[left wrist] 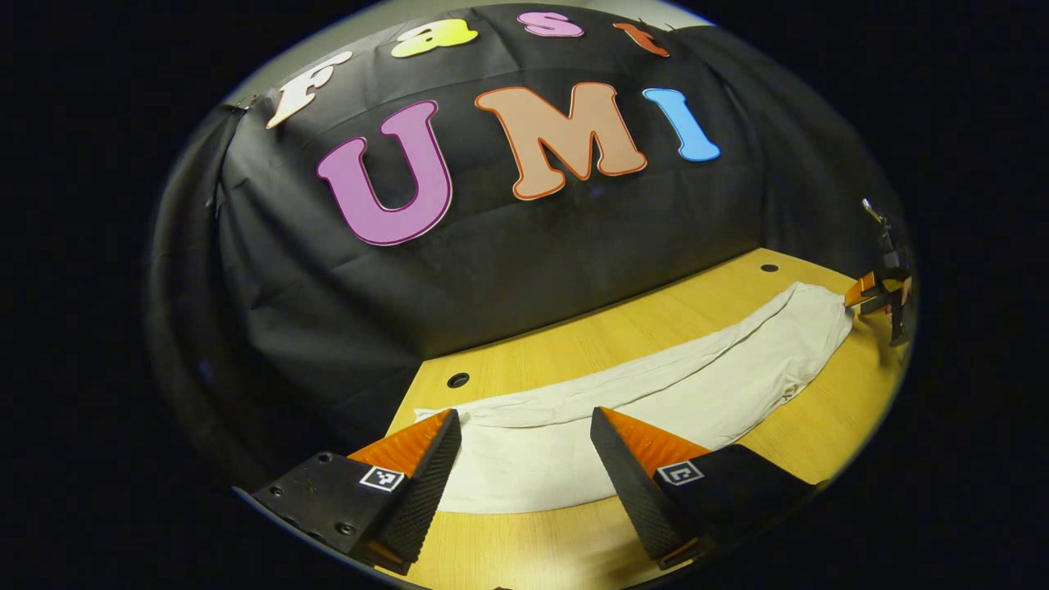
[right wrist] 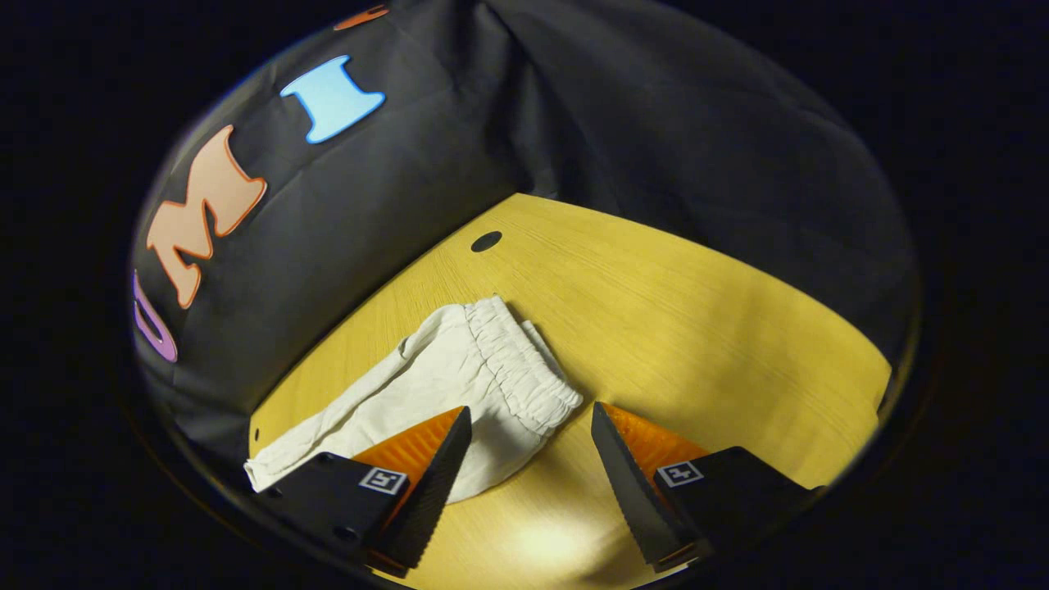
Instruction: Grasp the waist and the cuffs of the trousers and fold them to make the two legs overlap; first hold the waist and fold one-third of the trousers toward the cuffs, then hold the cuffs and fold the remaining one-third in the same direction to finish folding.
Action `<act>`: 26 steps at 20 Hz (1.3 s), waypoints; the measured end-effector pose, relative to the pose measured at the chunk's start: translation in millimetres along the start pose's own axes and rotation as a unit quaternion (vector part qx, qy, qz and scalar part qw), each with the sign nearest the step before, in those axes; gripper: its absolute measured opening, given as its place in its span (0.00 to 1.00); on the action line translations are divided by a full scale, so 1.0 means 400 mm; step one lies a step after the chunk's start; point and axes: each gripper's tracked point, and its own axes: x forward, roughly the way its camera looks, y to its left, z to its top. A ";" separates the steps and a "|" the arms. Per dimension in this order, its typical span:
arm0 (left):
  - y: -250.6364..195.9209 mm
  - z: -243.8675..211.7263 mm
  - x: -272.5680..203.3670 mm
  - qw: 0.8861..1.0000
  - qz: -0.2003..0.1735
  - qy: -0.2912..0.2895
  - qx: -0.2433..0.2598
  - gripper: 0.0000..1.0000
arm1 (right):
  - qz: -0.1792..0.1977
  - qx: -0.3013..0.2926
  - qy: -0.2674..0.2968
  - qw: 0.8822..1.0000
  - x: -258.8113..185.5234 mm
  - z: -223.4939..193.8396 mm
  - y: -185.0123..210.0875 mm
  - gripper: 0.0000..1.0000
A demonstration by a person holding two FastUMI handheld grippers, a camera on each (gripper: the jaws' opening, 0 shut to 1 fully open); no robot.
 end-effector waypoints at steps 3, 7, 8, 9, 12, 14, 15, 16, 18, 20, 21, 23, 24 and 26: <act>-0.007 0.002 -0.012 1.000 0.001 -0.001 -0.002 0.95 | -0.001 0.039 0.013 0.999 0.029 -0.006 0.003 0.93; -0.013 0.003 -0.023 1.000 0.006 0.000 -0.003 0.96 | -0.007 0.096 0.028 0.995 0.067 -0.003 -0.005 0.56; -0.014 0.001 -0.024 1.000 0.008 0.001 -0.004 0.95 | -0.010 0.103 0.032 0.994 0.071 -0.005 -0.013 0.58; -0.020 -0.018 -0.033 1.000 0.008 0.004 -0.005 0.95 | -0.010 0.107 0.036 0.994 0.070 -0.007 -0.012 0.37; -0.026 -0.019 -0.043 1.000 0.011 0.007 -0.004 0.96 | 0.003 0.091 0.036 0.995 0.075 -0.001 -0.013 0.22; -0.029 -0.018 -0.049 1.000 0.013 0.007 -0.009 0.95 | -0.001 0.084 0.029 0.996 0.071 0.013 -0.020 0.15; -0.033 -0.015 -0.053 1.000 0.014 0.007 -0.013 0.95 | -0.004 0.081 0.027 0.996 0.070 0.020 -0.025 0.15; -0.038 -0.012 -0.055 1.000 0.015 0.006 -0.017 0.95 | -0.005 0.080 0.025 0.996 0.065 0.016 -0.019 0.15; -0.049 -0.012 -0.057 0.999 0.016 0.006 -0.027 0.95 | -0.007 0.071 0.024 0.997 0.070 0.008 -0.010 0.15; -0.057 -0.015 -0.062 0.999 0.019 0.009 -0.035 0.95 | -0.003 0.053 0.017 0.998 0.065 0.015 0.004 0.15; -0.060 -0.016 -0.065 0.999 0.020 0.009 -0.038 0.95 | 0.004 0.046 0.014 0.999 0.060 0.019 0.020 0.15; -0.059 -0.012 -0.068 0.999 0.020 0.007 -0.043 0.95 | 0.020 0.029 -0.001 0.999 0.048 0.044 0.050 0.14; -0.057 -0.011 -0.069 0.999 0.019 0.006 -0.045 0.95 | 0.029 0.019 -0.010 0.999 0.022 0.060 0.064 0.14; -0.044 -0.007 -0.067 0.999 0.017 -0.001 -0.045 0.95 | 0.046 -0.001 -0.028 0.999 -0.012 0.089 0.116 0.15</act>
